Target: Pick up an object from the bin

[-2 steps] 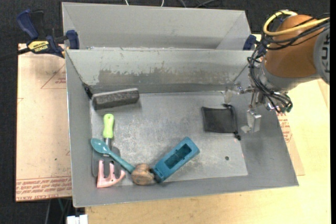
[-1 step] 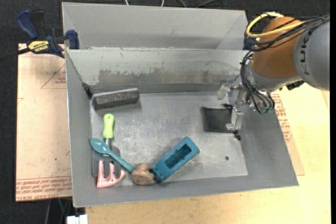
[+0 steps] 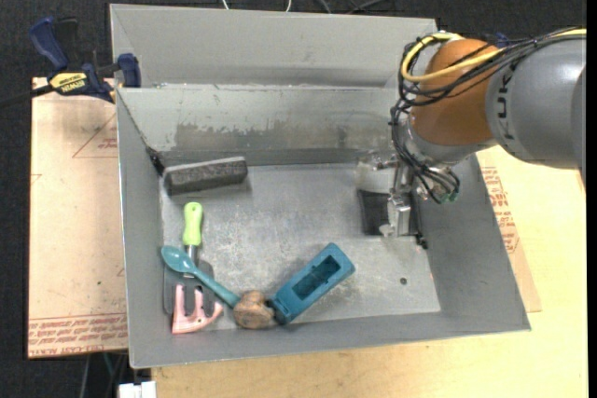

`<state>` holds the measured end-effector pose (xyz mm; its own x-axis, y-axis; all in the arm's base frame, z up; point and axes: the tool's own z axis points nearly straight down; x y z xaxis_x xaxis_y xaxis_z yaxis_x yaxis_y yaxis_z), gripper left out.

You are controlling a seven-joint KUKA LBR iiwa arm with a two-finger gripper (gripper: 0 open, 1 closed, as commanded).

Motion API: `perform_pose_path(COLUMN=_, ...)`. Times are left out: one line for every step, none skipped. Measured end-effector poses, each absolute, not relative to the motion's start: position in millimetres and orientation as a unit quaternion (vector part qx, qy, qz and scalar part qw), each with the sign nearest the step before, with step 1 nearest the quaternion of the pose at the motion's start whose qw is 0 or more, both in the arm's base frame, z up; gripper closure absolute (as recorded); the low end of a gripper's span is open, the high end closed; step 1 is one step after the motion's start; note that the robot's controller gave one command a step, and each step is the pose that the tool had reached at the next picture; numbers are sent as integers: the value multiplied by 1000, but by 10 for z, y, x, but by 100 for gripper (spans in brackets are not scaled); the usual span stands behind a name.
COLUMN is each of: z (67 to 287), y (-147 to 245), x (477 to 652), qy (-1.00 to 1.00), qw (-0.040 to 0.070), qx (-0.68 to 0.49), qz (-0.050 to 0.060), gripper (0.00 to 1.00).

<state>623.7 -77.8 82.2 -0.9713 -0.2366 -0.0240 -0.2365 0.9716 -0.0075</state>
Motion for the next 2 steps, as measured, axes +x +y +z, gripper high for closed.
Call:
perform_pose_path(z=707, y=-926, x=5986, qy=963, qw=14, qx=-270, qz=-6, gripper=100)
perform_pose_path(z=701, y=-923, x=5983, qy=963, qw=14, qx=-270, qz=-6, gripper=0)
